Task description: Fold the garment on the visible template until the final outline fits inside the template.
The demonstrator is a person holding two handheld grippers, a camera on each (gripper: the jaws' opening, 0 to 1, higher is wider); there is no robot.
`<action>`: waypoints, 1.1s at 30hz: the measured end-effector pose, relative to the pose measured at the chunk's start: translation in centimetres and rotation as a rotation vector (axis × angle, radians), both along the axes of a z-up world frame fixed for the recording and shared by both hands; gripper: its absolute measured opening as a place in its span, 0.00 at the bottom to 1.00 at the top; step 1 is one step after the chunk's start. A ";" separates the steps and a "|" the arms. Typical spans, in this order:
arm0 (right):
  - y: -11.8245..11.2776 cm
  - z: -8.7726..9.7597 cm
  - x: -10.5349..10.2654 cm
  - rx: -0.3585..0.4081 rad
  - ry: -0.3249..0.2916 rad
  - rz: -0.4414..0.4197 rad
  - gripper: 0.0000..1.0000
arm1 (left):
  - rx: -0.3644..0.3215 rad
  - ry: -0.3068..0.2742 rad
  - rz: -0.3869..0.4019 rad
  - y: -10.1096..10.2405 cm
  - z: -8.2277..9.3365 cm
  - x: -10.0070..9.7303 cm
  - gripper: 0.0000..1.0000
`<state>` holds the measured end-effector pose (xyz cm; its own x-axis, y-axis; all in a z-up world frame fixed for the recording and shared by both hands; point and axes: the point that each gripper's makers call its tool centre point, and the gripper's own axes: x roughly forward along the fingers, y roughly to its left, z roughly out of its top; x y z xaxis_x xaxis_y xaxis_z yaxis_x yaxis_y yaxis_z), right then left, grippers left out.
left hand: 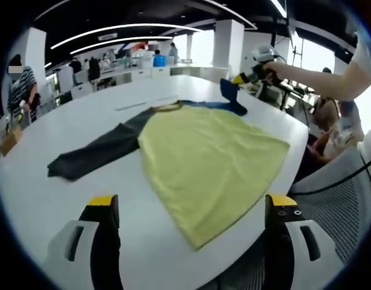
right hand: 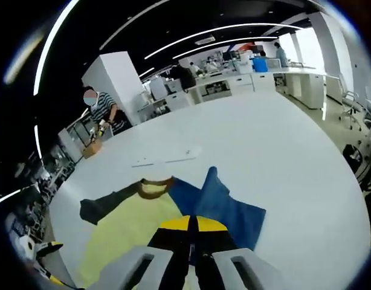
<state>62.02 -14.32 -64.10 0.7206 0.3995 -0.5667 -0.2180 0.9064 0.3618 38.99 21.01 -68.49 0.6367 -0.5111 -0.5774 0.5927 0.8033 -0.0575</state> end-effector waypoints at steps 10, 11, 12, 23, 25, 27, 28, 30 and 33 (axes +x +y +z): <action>2.9 0.5 0.4 0.018 -0.004 0.040 0.00 | 0.000 0.001 0.010 0.3 -0.1 -0.3 0.97; 3.1 0.6 0.4 0.019 -0.004 0.043 0.00 | -0.003 0.001 0.012 0.3 -0.1 -0.3 0.97; 3.5 0.7 0.4 0.020 -0.005 0.048 0.00 | -0.006 0.000 0.013 0.3 -0.1 -0.3 0.97; 6.6 0.9 0.8 0.037 0.002 0.090 0.00 | -0.003 0.008 0.015 0.6 -0.4 -0.4 0.97; 7.2 1.0 0.8 0.043 0.002 0.096 0.00 | -0.004 0.008 0.017 0.7 -0.4 -0.4 0.97; 7.8 1.0 0.8 0.046 0.007 0.105 0.00 | -0.006 0.008 0.019 0.7 -0.5 -0.4 0.97; 8.0 1.0 0.9 0.045 0.007 0.110 0.00 | -0.006 0.008 0.020 0.7 -0.5 -0.4 0.97; 8.6 1.1 1.1 0.046 0.008 0.120 0.00 | -0.007 0.010 0.022 0.8 -0.6 -0.4 0.97; 9.2 1.3 1.2 0.050 0.005 0.131 0.00 | -0.010 0.013 0.022 0.8 -0.7 -0.5 0.97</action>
